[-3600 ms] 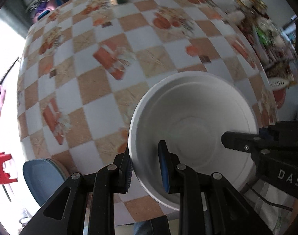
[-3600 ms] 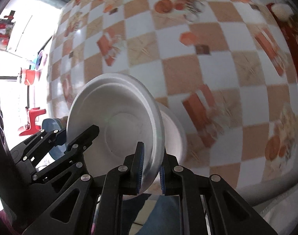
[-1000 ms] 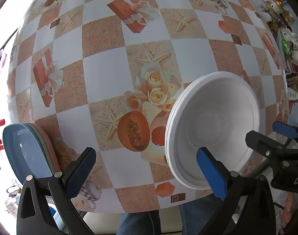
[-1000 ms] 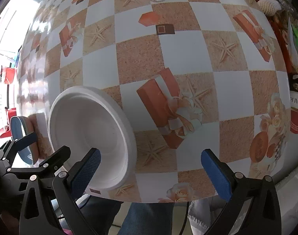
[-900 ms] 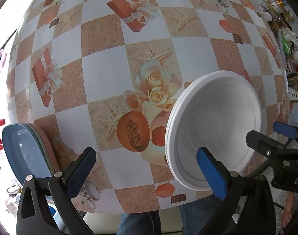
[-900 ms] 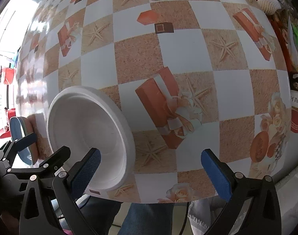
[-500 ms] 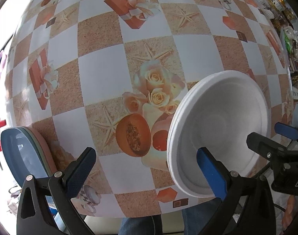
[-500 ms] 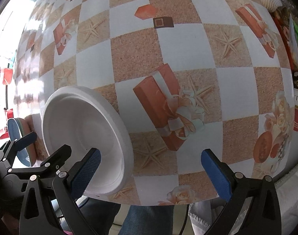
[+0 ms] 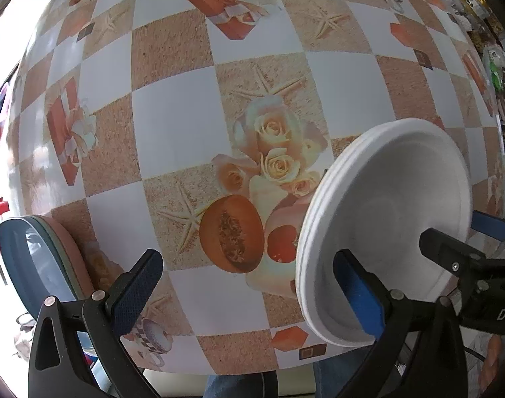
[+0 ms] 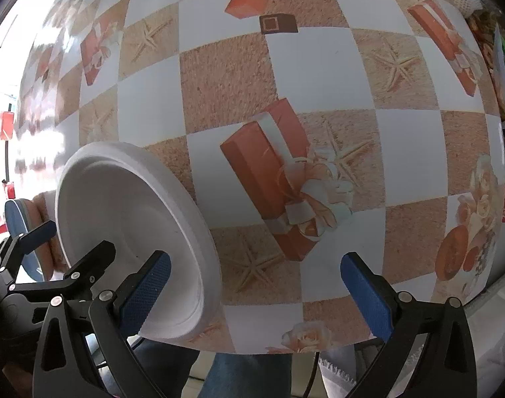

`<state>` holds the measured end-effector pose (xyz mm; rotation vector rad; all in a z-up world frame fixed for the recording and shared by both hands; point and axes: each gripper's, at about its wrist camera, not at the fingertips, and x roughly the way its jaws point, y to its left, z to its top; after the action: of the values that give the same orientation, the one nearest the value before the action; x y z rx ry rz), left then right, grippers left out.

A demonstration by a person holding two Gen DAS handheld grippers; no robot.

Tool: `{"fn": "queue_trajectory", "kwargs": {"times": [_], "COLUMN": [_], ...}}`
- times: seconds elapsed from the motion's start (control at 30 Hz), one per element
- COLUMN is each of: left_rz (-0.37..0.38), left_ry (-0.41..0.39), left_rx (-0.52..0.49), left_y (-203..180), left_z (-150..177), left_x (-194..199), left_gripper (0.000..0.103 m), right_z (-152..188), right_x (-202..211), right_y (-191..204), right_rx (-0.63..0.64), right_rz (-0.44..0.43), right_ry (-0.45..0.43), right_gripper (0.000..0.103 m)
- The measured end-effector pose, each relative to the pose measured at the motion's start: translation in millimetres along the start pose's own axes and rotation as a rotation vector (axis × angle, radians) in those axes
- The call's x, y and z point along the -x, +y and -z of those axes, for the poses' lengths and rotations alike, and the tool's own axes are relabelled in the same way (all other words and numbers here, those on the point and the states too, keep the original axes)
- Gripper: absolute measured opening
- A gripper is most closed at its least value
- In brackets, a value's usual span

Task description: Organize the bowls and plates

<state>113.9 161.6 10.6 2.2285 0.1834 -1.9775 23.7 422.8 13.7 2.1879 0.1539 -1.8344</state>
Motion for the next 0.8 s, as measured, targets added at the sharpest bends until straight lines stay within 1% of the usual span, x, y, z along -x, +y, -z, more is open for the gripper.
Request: {"fn": "queue_trajectory", "kwargs": {"times": [0.2,0.37,0.47,0.6,0.73,0.8], "left_rz": [-0.006,0.006,0.015,0.058,0.058,0.061], "left_ry": [0.0,-0.004,-0.006,0.006,-0.005,-0.014], "left_rx": [0.007,0.008,0.009,0.034,0.033,0.037], "left_y": [2,2,2,9,10,10], "left_z": [-1,-2,-5,-4,-1,2], "left_x": [-10,-15,-17,-24,-26,-25], "left_gripper": [0.103,0.103,0.103,0.103,0.103,0.103], "right_z": [-2,-8,-10,-16,-19,-10], "right_x": [-9,-15,-13,-11,-10,-13], "right_y": [-5,-8,-8,-8,-8,-7], "right_rx": [-0.013,-0.013,0.0,0.006,0.006,0.008], "right_rz": [0.006,0.014,0.02,0.024,0.024,0.025], "right_ry": [0.018,0.029,0.017,0.007,-0.009,-0.013], "right_gripper": [0.103,0.103,0.103,0.103,0.103,0.103]}}
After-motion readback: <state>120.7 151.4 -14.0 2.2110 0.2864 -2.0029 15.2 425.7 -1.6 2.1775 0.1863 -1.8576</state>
